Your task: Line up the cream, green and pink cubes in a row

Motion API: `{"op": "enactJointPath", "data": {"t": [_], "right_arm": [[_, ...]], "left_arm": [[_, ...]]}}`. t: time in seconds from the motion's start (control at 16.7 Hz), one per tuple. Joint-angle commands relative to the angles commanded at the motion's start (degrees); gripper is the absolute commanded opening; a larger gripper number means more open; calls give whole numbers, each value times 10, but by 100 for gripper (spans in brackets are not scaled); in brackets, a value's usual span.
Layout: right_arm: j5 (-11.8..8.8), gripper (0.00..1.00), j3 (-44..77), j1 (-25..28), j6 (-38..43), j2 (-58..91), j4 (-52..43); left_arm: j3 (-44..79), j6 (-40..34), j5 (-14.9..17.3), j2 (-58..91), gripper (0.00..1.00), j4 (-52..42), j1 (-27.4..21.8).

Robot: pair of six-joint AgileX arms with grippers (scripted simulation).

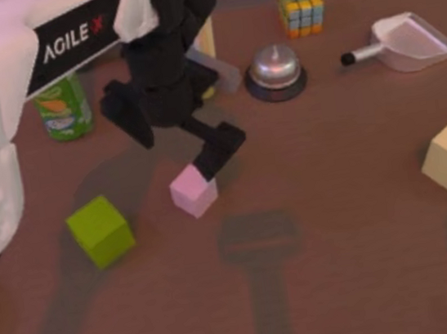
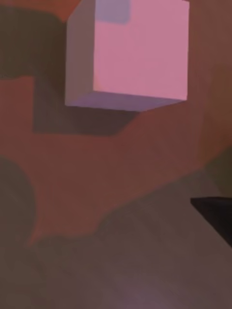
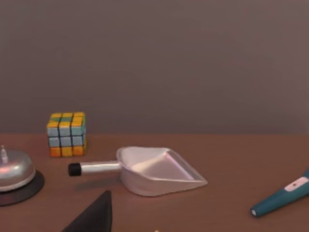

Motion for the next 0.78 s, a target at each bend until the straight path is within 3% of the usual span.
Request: {"op": "enactJointPath", "data": {"t": [0.24,0.6,0.78], "right_arm": [[0,100,0,0,0,0,0],[0,100,0,0,0,0,0],[0,100,0,0,0,0,0]], "left_arm": [[-20,1,0,7,100,24,2],[-100,1,1,53,100,156,1],[-108,1,1,59,100,166,1]]}}
